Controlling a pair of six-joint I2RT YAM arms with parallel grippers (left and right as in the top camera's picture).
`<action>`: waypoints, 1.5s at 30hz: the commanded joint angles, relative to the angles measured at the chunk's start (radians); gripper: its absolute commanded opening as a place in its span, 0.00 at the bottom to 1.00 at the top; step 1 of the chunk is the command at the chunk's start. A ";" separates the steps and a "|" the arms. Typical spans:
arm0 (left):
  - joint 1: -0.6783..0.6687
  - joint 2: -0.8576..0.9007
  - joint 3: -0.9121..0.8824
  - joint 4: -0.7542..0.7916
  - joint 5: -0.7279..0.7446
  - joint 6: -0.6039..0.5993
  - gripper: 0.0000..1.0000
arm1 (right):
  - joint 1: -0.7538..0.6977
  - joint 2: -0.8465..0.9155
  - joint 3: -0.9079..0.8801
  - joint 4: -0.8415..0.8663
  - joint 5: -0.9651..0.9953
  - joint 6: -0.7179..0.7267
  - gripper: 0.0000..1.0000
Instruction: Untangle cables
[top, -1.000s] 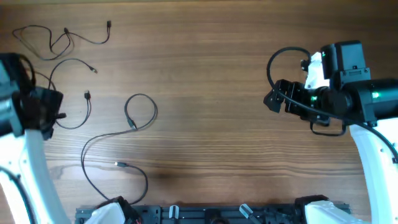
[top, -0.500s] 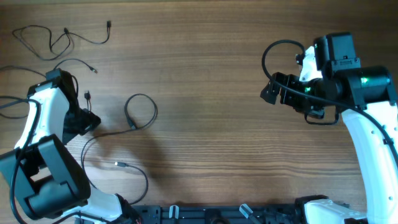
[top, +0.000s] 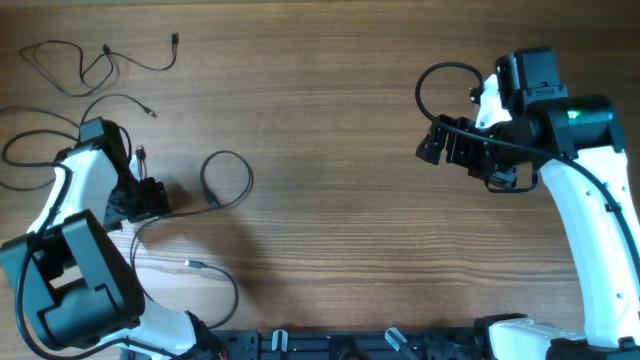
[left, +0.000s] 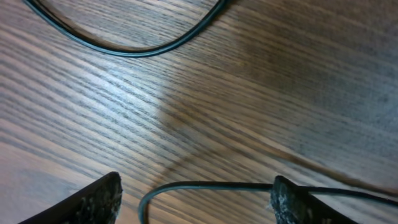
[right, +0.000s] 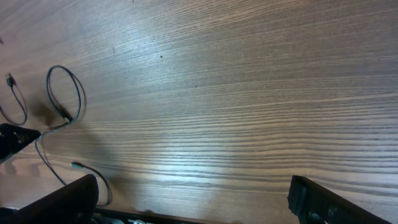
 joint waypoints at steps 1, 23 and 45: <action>0.035 0.013 -0.046 0.007 0.011 0.100 0.77 | 0.003 0.005 -0.006 0.001 -0.004 0.001 1.00; 0.132 0.013 -0.164 0.209 0.195 0.119 0.37 | 0.003 0.005 -0.006 0.017 -0.004 -0.020 1.00; 0.131 0.016 -0.213 0.265 0.077 0.127 0.45 | 0.003 0.005 -0.006 0.012 -0.004 -0.021 1.00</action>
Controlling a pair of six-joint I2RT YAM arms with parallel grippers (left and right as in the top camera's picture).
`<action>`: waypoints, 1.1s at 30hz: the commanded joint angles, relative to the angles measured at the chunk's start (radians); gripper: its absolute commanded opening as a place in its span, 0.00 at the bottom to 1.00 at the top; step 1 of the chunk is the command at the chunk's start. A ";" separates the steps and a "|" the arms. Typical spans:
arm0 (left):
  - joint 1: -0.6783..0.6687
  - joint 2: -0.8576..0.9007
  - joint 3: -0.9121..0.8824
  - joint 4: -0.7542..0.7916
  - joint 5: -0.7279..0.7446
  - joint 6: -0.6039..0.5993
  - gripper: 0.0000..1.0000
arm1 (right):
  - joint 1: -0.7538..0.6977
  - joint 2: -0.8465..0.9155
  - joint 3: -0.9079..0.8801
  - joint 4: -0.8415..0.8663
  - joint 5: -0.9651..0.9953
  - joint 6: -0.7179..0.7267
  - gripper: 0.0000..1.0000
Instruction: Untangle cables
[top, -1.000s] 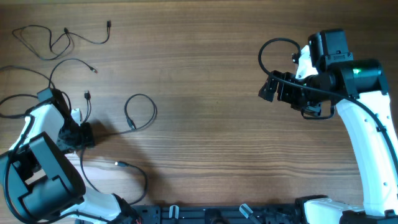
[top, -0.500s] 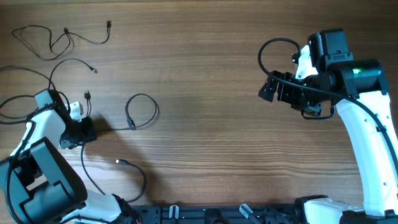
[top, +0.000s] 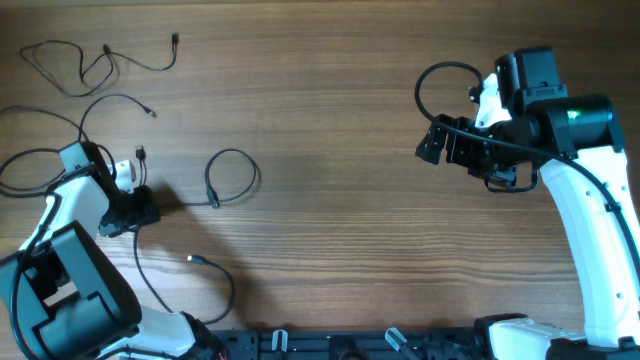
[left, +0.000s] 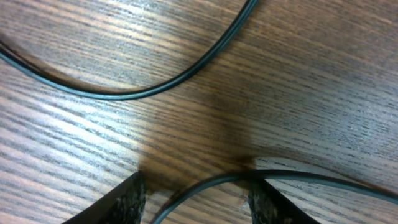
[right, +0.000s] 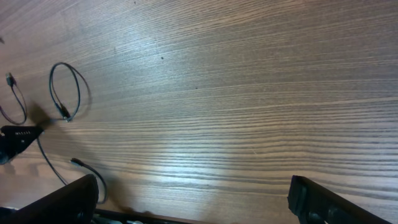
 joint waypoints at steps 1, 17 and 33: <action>0.010 0.058 -0.060 0.001 -0.095 0.006 0.41 | 0.003 0.005 -0.005 0.004 -0.004 -0.013 1.00; 0.010 0.029 0.200 -0.093 0.554 -0.411 0.04 | 0.003 0.005 -0.005 -0.005 -0.005 -0.012 1.00; 0.003 -0.708 0.336 0.018 0.797 -0.709 0.04 | 0.003 0.005 -0.005 0.021 -0.118 -0.008 1.00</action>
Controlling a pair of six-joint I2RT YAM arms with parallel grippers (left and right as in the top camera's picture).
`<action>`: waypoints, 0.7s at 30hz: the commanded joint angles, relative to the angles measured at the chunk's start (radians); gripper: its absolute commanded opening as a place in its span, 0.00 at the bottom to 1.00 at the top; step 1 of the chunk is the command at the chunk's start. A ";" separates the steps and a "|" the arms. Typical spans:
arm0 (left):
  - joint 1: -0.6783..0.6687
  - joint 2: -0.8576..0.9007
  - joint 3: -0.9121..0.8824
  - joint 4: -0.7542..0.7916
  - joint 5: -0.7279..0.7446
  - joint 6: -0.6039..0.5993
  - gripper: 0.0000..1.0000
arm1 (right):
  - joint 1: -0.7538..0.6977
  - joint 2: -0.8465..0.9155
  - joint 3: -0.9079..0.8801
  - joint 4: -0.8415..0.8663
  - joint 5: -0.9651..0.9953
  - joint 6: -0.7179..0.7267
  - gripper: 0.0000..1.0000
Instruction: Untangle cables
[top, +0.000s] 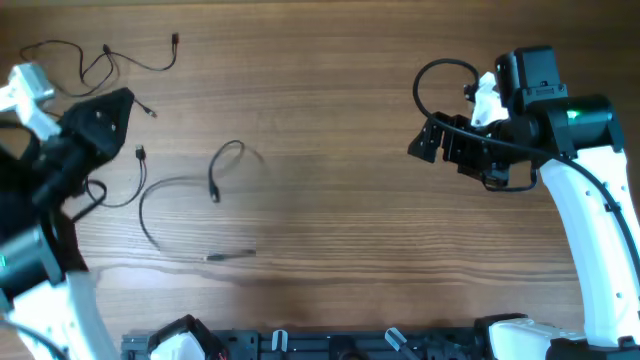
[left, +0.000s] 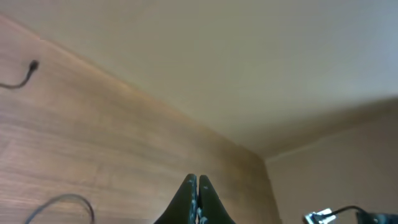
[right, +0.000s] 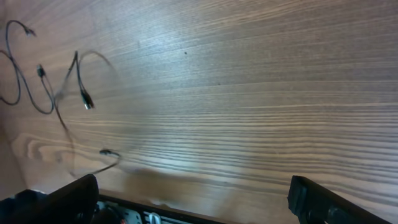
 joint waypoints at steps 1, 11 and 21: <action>-0.003 -0.038 0.005 -0.104 -0.140 -0.036 0.04 | 0.003 0.005 -0.003 0.003 -0.027 -0.009 1.00; -0.005 0.341 -0.005 -0.509 -0.923 0.064 0.60 | 0.003 0.005 -0.003 0.013 -0.042 -0.009 1.00; -0.108 0.745 -0.005 -0.459 -0.963 0.451 0.68 | 0.003 0.005 -0.003 0.057 -0.041 -0.011 1.00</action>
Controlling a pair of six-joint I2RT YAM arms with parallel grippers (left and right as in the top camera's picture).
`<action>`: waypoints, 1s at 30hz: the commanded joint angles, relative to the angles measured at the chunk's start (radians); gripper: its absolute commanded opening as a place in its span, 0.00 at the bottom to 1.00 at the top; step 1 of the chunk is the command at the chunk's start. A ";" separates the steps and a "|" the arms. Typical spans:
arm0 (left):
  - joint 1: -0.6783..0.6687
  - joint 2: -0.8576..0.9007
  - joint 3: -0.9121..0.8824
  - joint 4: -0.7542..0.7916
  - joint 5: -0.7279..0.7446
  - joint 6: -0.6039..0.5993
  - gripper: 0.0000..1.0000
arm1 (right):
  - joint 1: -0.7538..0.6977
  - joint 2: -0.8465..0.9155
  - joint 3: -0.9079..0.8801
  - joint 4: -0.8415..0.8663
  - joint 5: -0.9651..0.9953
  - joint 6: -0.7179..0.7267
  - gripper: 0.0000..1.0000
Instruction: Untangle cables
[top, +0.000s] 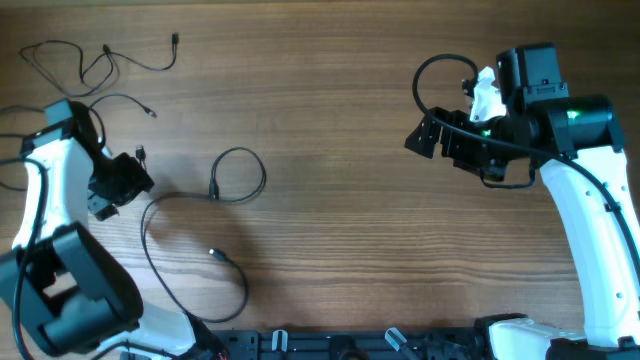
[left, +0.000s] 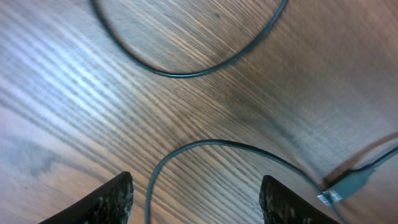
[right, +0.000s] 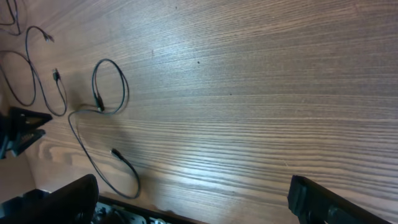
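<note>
Several thin black cables lie at the table's left. One forms a loop (top: 238, 175), then a long tail (top: 150, 240) that curves to a plug (top: 214, 254) near the front. My left gripper (top: 113, 187) is low over the table left of that loop, open (left: 199, 205); a cable arc (left: 186, 146) passes between its fingers (left: 112, 199), and a plug (left: 351, 183) lies beside them. My right gripper (top: 430, 140) hangs open high above the right side (right: 193, 205), holding nothing.
More loose cables lie at the far left corner (top: 75, 65), with a separate short one (top: 150, 60) beside them. Another cable (top: 20, 150) runs under my left arm, its plug (top: 141, 153) close by. The right arm's own cable (top: 440, 80) loops above it.
My left gripper was raised high with fingers shut, its camera facing the wall. Now it is down at the table and open. The loop cable's tail now curves farther toward the front.
My left gripper first stood open, low over a cable by the loop. Then it sat farther left, its fingers closer around that cable. Then it was lifted and shut, the cable drawn left. Now it is low and open again. My right gripper stayed open and aloft.
</note>
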 joint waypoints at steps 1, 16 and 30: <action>-0.027 0.056 -0.006 -0.002 -0.021 0.158 0.69 | 0.003 0.005 -0.003 0.016 -0.015 -0.010 1.00; -0.028 0.249 -0.006 0.072 -0.021 0.429 0.65 | 0.003 0.006 -0.003 0.054 -0.014 -0.013 1.00; -0.045 0.216 0.085 0.070 0.340 0.425 0.04 | 0.003 0.011 -0.003 0.057 -0.015 -0.010 1.00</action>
